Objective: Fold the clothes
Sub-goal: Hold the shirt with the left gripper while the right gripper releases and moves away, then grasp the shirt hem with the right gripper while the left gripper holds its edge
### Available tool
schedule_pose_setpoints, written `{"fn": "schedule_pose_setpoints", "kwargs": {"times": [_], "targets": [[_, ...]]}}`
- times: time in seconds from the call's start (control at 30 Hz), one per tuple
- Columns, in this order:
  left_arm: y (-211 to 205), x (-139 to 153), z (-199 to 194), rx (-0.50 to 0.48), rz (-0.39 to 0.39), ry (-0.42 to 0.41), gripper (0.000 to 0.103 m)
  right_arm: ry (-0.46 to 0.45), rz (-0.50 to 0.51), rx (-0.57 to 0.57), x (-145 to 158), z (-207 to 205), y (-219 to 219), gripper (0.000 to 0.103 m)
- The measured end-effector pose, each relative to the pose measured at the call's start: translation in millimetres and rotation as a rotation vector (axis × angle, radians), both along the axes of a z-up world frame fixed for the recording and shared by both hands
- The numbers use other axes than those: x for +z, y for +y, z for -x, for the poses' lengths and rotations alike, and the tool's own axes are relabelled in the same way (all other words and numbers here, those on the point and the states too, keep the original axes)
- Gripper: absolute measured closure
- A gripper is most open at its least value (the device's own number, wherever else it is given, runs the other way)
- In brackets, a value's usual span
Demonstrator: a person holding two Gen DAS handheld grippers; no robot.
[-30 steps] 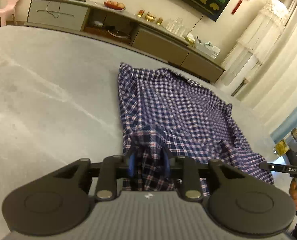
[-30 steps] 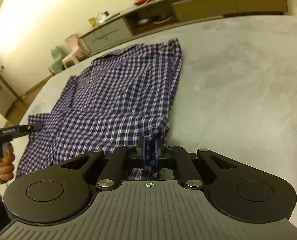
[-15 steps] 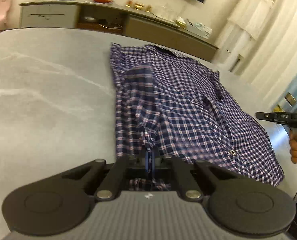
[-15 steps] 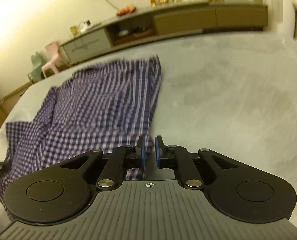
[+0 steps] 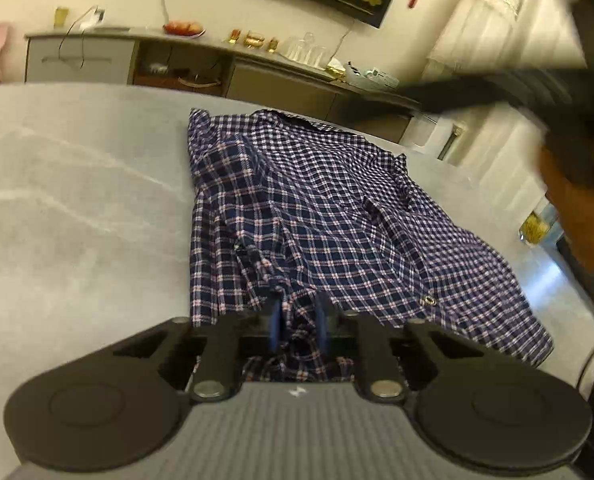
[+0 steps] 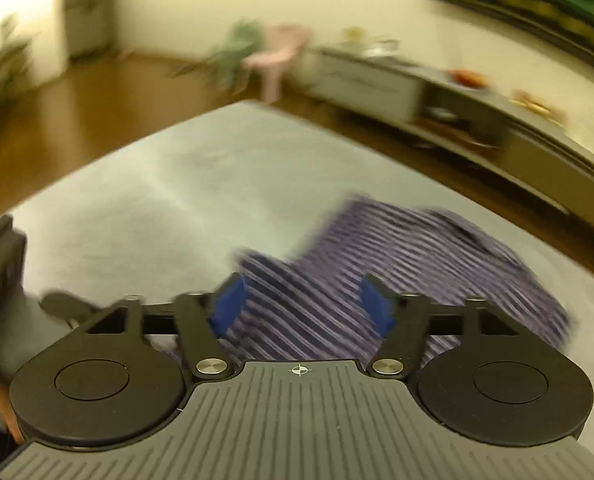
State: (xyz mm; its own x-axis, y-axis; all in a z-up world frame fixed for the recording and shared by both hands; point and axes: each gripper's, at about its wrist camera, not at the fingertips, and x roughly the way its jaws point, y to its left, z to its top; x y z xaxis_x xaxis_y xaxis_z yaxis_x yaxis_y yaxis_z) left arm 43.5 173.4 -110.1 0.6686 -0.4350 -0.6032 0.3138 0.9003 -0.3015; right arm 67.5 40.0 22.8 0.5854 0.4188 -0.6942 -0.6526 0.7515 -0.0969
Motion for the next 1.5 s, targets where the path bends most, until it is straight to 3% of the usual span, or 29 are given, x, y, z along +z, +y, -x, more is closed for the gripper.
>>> {"fn": "schedule_pose_setpoints", "kwargs": {"times": [0.1,0.13,0.17,0.2,0.33,0.43,0.5,0.63,0.73,0.83,0.9,0.97,1.0,1.03,1.1,1.17,1.23,1.3,1.37,1.43,1.5], "targets": [[5,-2,3,-0.016,-0.027,-0.029,0.086,0.075,0.187,0.037,-25,-32,59,0.034],[7,-2,4,-0.017,-0.027,-0.03,0.086,0.104,0.254,0.036,-35,-44,73,0.055],[9,-2,4,-0.016,-0.021,-0.027,0.086,0.132,0.321,0.035,-46,-55,87,0.096],[13,-3,4,-0.014,-0.01,-0.017,0.086,0.163,0.371,0.018,-54,-66,90,0.103],[30,-11,-1,0.019,0.053,0.09,0.086,0.128,0.285,-0.075,-46,-83,84,0.103],[48,-19,-9,0.058,0.138,0.177,0.087,0.129,0.118,-0.091,-45,-85,81,0.103],[45,-10,-2,0.088,0.08,0.132,0.087,0.146,0.011,-0.142,-45,-88,69,0.103],[39,7,13,0.149,-0.046,0.035,0.087,0.142,-0.167,-0.273,-19,-67,7,0.089],[34,21,25,0.193,-0.14,-0.038,0.087,0.131,-0.192,-0.286,-10,-30,-43,0.083],[15,28,30,0.051,-0.086,-0.097,0.083,0.155,-0.164,-0.248,-27,11,-69,0.082],[4,19,22,0.018,-0.11,-0.059,0.083,0.167,-0.126,-0.229,-52,28,-77,0.082],[7,1,7,0.076,-0.154,0.031,0.085,0.188,-0.072,-0.259,-83,32,-90,0.082],[14,-3,4,0.101,-0.135,0.051,0.085,0.201,-0.041,-0.286,-98,31,-99,0.082],[21,-3,4,0.127,-0.123,0.057,0.085,0.206,-0.059,-0.313,-101,32,-112,0.09],[26,3,13,0.174,-0.156,0.024,0.086,0.224,-0.139,-0.374,-98,39,-143,0.091],[27,14,26,0.165,-0.128,-0.037,0.085,0.228,-0.272,-0.424,-83,56,-181,0.082],[22,23,39,0.112,-0.062,-0.084,0.083,0.19,-0.319,-0.464,-73,77,-212,0.077],[12,15,41,0.057,-0.051,-0.029,0.082,0.176,-0.288,-0.489,-80,93,-235,0.077],[0,4,34,0.034,-0.111,0.03,0.082,0.209,-0.252,-0.497,-96,99,-248,0.079],[-9,3,38,0.019,-0.176,-0.004,0.081,0.219,-0.243,-0.498,-109,102,-258,0.085],[-13,2,42,0.03,-0.194,-0.014,0.081,0.203,-0.263,-0.501,-108,102,-264,0.086]]}}
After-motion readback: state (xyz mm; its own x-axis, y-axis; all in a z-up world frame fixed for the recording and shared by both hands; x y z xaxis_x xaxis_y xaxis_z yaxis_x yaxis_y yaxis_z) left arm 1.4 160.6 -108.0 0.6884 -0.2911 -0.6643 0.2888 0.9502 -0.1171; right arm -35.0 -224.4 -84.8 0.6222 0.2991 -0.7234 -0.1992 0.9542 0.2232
